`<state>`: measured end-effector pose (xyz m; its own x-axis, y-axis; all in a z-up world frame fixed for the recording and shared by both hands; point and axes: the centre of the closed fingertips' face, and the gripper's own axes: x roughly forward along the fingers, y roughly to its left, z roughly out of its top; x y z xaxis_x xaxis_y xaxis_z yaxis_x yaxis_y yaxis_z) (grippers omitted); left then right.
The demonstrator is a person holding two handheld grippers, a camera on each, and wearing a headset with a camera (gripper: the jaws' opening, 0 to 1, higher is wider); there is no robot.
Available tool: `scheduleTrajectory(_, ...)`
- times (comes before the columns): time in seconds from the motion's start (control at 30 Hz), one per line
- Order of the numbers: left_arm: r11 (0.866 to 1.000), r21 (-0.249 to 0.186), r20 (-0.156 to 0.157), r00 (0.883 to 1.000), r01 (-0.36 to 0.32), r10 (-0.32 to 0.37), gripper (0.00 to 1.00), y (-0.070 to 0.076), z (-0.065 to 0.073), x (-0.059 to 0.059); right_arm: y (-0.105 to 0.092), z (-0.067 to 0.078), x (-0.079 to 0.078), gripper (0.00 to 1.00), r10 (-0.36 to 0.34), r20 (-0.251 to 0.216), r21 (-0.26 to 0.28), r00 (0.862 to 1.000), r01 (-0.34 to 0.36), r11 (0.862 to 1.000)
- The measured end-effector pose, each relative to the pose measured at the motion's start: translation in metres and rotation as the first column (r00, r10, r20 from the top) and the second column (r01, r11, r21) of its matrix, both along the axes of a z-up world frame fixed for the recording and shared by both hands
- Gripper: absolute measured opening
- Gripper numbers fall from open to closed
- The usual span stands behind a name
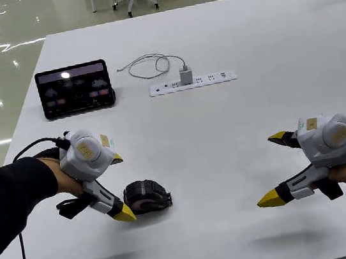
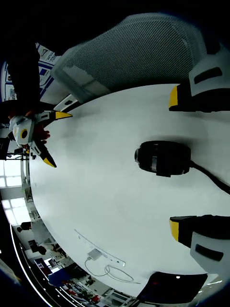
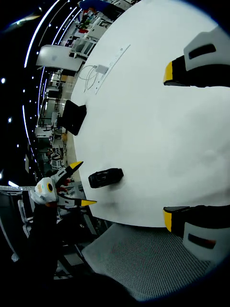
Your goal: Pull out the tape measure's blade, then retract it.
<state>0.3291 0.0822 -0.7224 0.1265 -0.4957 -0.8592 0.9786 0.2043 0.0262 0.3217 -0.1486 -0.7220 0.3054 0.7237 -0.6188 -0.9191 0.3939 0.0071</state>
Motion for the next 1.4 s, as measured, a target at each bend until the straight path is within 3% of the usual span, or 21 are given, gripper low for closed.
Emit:
scheduleTrajectory(0.1, 1.0, 0.012, -0.01, 1.0, 0.013, -0.013, 0.85, -0.005, -0.004, 0.001, 0.013, -0.005, -0.002, 1.0, 0.047, 0.019, 0.016, 0.999, -0.047, 0.999)
scheduleTrajectory(0.27, 0.998, 0.049, -0.032, 0.998, 0.047, -0.045, 0.82, -0.013, -0.01, 0.001, 0.031, -0.01, 0.001, 1.0, 0.076, 0.01, 0.026, 0.997, -0.077, 0.997)
scheduleTrajectory(0.37, 0.995, 0.069, -0.02, 0.997, 0.075, -0.074, 0.78, -0.017, -0.013, 0.002, 0.043, -0.009, 0.001, 1.0, 0.092, 0.009, 0.039, 0.996, -0.092, 0.995)
scheduleTrajectory(0.5, 0.991, 0.097, -0.023, 0.996, 0.091, -0.089, 0.55, -0.017, -0.014, 0.005, 0.056, -0.008, 0.001, 1.0, 0.114, 0.01, 0.045, 0.993, -0.114, 0.992)
scheduleTrajectory(0.63, 0.989, 0.108, -0.027, 0.995, 0.098, -0.096, 0.54, -0.016, -0.018, 0.006, 0.068, -0.006, 0.002, 1.0, 0.123, 0.009, 0.063, 0.992, -0.123, 0.99)
scheduleTrajectory(0.73, 0.986, 0.127, -0.034, 0.993, 0.112, -0.109, 0.47, -0.015, -0.02, 0.005, 0.075, -0.008, 0.004, 1.0, 0.121, -0.007, 0.075, 0.993, -0.121, 0.99)
scheduleTrajectory(0.77, 0.983, 0.128, -0.053, 0.991, 0.132, -0.126, 0.44, -0.015, -0.021, 0.001, 0.077, -0.01, 0.006, 1.0, 0.114, -0.019, 0.074, 0.993, -0.112, 0.991)
scheduleTrajectory(0.9, 0.982, 0.14, -0.084, 0.989, 0.129, -0.118, 0.37, -0.017, -0.026, -0.003, 0.086, -0.015, 0.011, 1.0, 0.108, -0.023, 0.069, 0.994, -0.107, 0.992)
scheduleTrajectory(0.97, 0.981, 0.144, -0.125, 0.985, 0.133, -0.115, 0.31, -0.016, -0.028, -0.011, 0.092, -0.015, 0.011, 1.0, 0.119, -0.025, 0.069, 0.993, -0.117, 0.991)
scheduleTrajectory(1.0, 0.98, 0.147, -0.102, 0.987, 0.136, -0.122, 0.31, -0.016, -0.03, -0.007, 0.095, -0.015, 0.01, 1.0, 0.127, -0.025, 0.063, 0.992, -0.125, 0.99)
scheduleTrajectory(1.17, 0.98, 0.152, -0.108, 0.988, 0.127, -0.111, 0.3, -0.015, -0.03, -0.006, 0.113, -0.011, 0.011, 0.99, 0.17, -0.003, 0.059, 0.986, -0.169, 0.984)
scheduleTrajectory(1.4, 0.976, 0.171, -0.097, 0.988, 0.137, -0.122, 0.29, -0.015, -0.03, -0.006, 0.135, -0.01, 0.012, 0.88, 0.228, 0.015, 0.047, 0.973, -0.229, 0.972)
